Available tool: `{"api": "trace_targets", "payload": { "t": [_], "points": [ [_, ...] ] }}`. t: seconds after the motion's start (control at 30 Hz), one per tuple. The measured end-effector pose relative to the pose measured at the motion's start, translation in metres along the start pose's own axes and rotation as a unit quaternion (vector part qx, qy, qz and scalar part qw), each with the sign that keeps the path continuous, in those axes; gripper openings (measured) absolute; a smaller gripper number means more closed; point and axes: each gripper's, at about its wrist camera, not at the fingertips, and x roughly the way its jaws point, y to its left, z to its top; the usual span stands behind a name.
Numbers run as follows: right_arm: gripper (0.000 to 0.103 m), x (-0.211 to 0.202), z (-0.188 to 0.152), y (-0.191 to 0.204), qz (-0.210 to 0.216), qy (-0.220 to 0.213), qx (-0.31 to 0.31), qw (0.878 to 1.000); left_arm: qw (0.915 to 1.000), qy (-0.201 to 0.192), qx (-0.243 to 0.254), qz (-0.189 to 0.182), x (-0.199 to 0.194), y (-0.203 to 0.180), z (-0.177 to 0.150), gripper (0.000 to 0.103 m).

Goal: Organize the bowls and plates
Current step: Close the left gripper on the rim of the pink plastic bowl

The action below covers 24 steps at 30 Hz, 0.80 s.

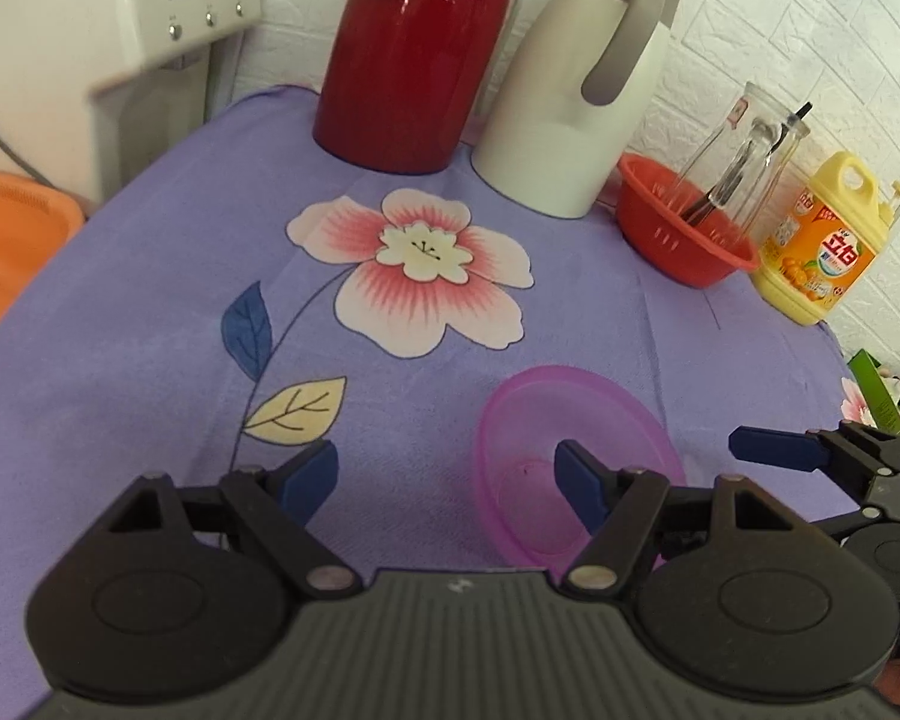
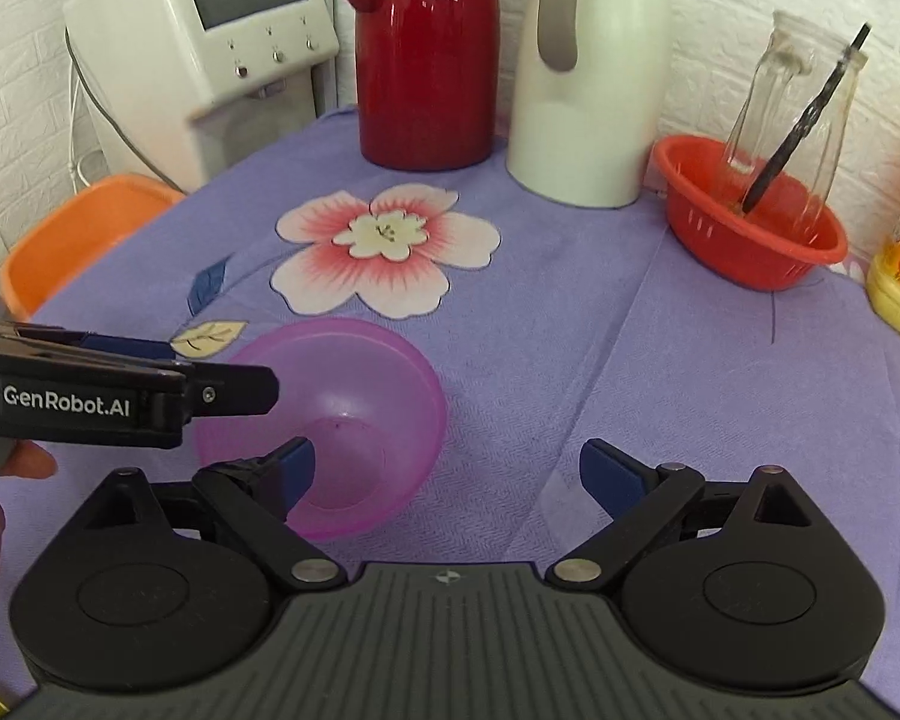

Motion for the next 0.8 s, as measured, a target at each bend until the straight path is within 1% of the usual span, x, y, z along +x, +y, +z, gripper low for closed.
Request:
{"api": "trace_targets", "payload": {
  "t": [0.2,0.37,0.47,0.53,0.6,0.7,0.77,0.8],
  "points": [
    [0.103,0.014,0.001,0.0,0.011,0.006,0.001,1.0,1.0,0.006,0.003,0.007,0.016,-0.005,0.002,0.072],
    [0.103,0.02,0.003,0.006,0.019,0.004,-0.002,1.0,0.9997,0.01,0.017,0.016,0.027,-0.013,-0.001,0.072],
    [0.103,0.023,-0.001,0.011,0.023,0.012,-0.012,1.0,0.9993,0.008,0.03,0.02,0.026,-0.014,-0.003,0.072],
    [0.103,0.021,-0.003,0.008,0.017,0.01,-0.015,1.0,0.9992,0.006,0.032,0.022,0.025,-0.013,-0.004,0.072],
    [0.103,0.019,-0.003,0.002,0.01,0.006,-0.005,1.0,0.9992,0.003,0.029,0.027,0.025,-0.012,-0.004,0.072],
    [0.103,0.02,-0.002,0.002,0.02,0.008,0.009,1.0,0.999,0.002,0.031,0.031,0.025,-0.016,-0.006,0.071],
    [0.103,0.022,-0.005,0.009,0.031,0.014,-0.003,0.999,0.9991,0.005,0.035,0.021,0.024,-0.018,-0.009,0.07],
    [0.103,0.022,-0.007,0.014,0.035,0.017,-0.012,0.999,0.9991,0.005,0.039,0.019,0.023,-0.02,-0.01,0.066]
  ]
}}
